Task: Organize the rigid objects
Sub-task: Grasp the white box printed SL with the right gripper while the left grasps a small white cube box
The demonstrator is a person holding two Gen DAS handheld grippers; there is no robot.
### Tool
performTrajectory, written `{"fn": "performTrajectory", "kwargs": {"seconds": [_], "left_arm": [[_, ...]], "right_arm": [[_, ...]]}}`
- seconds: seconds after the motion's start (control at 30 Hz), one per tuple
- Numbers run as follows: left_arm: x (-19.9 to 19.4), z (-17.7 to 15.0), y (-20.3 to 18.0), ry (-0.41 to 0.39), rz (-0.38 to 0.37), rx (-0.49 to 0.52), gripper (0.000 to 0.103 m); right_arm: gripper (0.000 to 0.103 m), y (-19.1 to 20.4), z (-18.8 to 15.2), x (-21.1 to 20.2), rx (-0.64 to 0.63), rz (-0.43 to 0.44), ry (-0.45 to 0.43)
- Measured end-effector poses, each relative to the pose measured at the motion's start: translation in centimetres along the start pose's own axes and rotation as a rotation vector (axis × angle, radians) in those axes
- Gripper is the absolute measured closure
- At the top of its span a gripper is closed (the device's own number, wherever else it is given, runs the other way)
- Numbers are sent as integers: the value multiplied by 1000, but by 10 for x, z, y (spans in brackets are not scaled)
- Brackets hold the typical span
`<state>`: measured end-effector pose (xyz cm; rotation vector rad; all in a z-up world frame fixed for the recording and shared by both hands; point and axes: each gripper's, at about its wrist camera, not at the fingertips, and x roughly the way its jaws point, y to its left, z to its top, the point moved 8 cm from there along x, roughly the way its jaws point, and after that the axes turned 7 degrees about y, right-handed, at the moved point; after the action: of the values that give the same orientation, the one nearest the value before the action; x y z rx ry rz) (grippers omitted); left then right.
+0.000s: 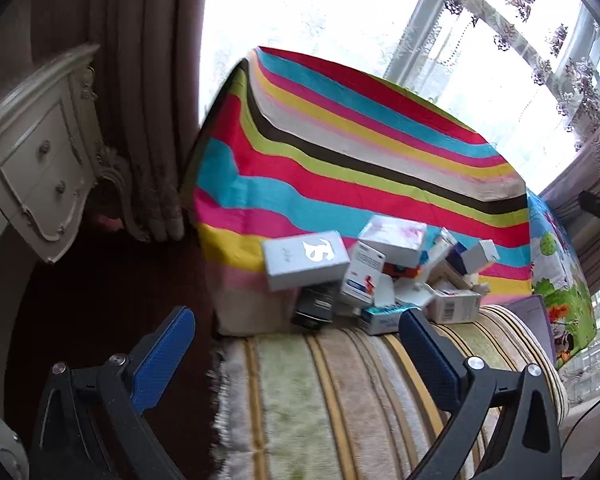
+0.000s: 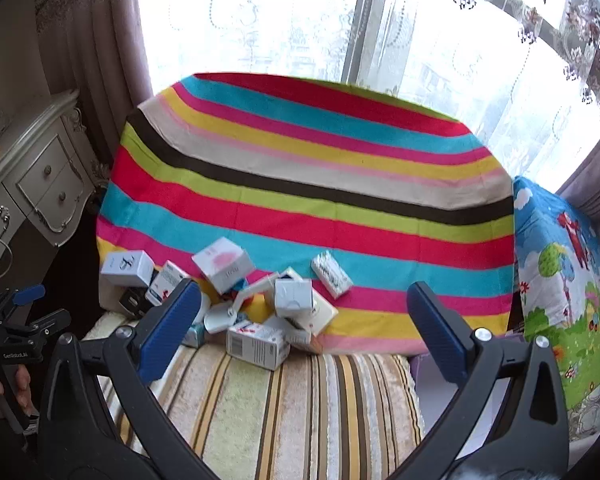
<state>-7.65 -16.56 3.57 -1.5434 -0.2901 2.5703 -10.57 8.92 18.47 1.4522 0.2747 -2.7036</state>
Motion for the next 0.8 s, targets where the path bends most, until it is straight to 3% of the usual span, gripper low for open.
{"fn": "performTrajectory", "kwargs": {"seconds": [0.13, 0.2, 0.27, 0.37, 0.47, 0.57, 0.67, 0.73, 0.8], "left_arm": [[-45, 30, 45, -59, 63, 23, 0], [-62, 45, 78, -99, 146, -24, 0], [-67, 54, 107, -104, 179, -57, 0], [-60, 61, 160, -99, 216, -119, 0], [-36, 62, 212, -56, 252, -190, 0], [-14, 59, 264, -24, 281, -277, 0], [15, 58, 310, 6, 316, -331, 0], [35, 57, 340, 12, 333, -388, 0], [57, 52, 363, 3, 353, -410, 0]], "right_arm": [[0, 30, 48, -34, 13, 84, -70], [0, 58, 71, -49, -1, 116, -103], [0, 90, 94, -62, -3, 166, -144], [0, 145, 123, -78, -50, 189, -244], [0, 200, 146, -88, -143, 188, -408], [0, 248, 168, -87, -248, 123, -563], [0, 291, 190, -57, -376, 6, -531], [0, 309, 196, -15, -453, -104, -408], [0, 311, 186, 32, -511, -149, -263]]}}
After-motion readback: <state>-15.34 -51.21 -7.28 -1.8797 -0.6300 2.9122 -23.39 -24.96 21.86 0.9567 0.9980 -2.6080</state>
